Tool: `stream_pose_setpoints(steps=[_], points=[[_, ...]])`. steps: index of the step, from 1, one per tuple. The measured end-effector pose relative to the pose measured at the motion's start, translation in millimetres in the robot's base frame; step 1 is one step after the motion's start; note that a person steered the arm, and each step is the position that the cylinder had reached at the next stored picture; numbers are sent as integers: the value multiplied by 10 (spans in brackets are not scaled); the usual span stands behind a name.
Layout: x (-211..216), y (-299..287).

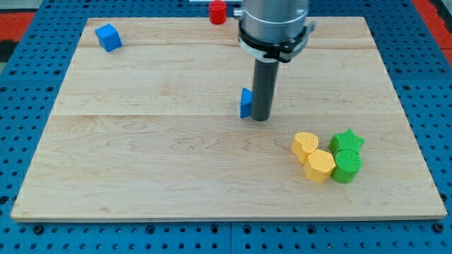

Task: Move the blue triangle towards center

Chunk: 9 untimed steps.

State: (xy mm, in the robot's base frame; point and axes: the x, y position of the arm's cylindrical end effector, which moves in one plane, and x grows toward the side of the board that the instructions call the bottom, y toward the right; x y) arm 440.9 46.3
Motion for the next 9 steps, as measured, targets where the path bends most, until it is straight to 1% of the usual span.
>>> stream_pose_setpoints(steps=[3, 5, 9], points=[[-686, 78], [-703, -362], [-680, -498]])
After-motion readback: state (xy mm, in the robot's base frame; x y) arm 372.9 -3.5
